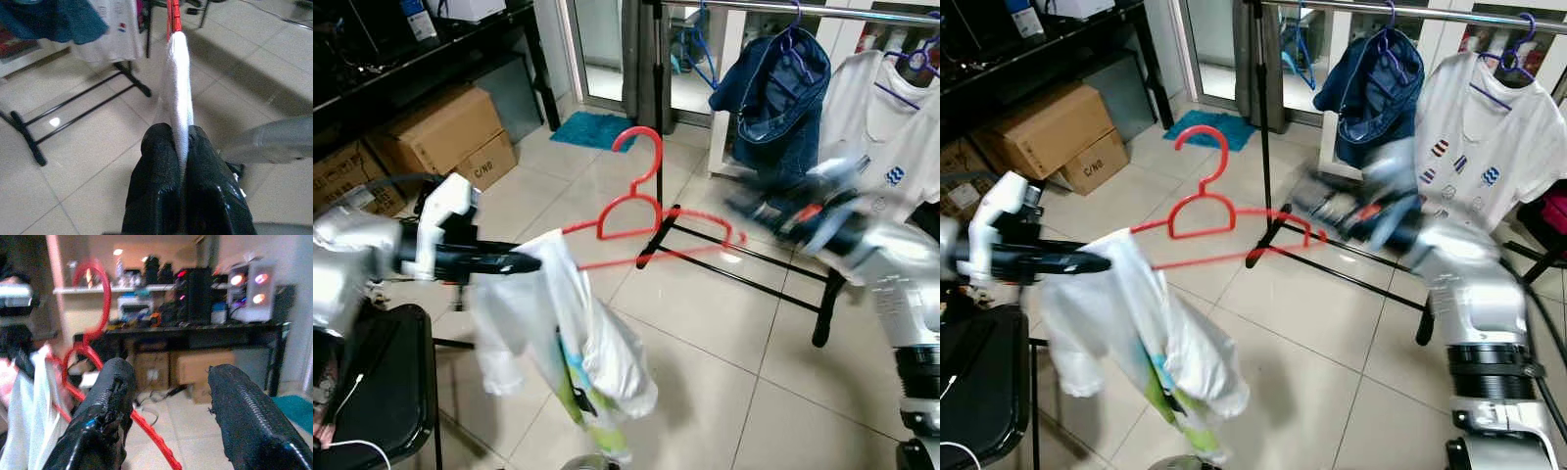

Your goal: Hang hanger

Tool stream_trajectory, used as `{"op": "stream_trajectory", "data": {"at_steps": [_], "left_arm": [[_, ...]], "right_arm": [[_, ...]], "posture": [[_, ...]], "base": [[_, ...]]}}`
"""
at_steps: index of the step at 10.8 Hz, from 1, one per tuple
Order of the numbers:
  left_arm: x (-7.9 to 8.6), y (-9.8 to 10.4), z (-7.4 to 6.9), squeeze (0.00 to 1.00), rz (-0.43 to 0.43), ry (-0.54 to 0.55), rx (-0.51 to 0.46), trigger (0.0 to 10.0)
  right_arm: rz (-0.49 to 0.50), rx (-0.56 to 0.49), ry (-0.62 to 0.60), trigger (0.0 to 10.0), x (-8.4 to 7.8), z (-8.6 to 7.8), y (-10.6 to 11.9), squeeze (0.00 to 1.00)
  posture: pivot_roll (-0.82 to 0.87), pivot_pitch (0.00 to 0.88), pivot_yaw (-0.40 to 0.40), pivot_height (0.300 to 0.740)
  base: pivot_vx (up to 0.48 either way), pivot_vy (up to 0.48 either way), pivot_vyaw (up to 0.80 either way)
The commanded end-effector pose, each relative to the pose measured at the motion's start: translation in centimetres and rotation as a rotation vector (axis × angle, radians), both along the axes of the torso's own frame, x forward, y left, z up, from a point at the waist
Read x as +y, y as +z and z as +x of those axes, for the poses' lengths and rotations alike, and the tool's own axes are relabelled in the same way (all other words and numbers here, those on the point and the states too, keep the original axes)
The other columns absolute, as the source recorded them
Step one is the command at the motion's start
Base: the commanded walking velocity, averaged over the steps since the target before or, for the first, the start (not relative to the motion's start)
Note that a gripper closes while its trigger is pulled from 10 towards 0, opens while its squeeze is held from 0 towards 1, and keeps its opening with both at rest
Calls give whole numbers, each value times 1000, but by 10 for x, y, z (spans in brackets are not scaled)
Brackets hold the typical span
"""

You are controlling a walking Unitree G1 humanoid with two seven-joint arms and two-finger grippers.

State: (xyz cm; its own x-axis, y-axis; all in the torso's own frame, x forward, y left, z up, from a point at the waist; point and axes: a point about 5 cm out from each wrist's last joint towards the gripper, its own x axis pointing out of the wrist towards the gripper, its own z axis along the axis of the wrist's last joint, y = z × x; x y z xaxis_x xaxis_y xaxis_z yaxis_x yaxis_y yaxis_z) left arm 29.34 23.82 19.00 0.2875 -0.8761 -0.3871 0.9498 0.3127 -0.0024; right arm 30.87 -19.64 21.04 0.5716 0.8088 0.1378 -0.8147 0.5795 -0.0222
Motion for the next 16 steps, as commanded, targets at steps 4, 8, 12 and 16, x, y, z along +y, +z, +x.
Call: {"op": "stream_trajectory", "data": {"at_steps": [4,8,12,16], "left_arm": [[2,29,19,0,-18,149,-209,0],[-17,51,14,0,-135,-95,-98,0],[-13,17,14,0,-79,230,-171,0],[-54,-35,-5,0,-174,601,-237,10000]], "right_arm": [[-80,159,385,10000,39,-63,-19,1000],[-276,199,165,10000,68,-50,-72,1000],[-211,394,-243,10000,62,-49,-113,0],[-72,374,-718,10000,21,-59,-105,0]], "posture": [[-39,0,159,740],[-26,33,161,740],[-26,61,152,740],[-96,39,174,740]], "base": [[0,0,0],[0,0,0],[0,0,0],[0,0,-200]]}}
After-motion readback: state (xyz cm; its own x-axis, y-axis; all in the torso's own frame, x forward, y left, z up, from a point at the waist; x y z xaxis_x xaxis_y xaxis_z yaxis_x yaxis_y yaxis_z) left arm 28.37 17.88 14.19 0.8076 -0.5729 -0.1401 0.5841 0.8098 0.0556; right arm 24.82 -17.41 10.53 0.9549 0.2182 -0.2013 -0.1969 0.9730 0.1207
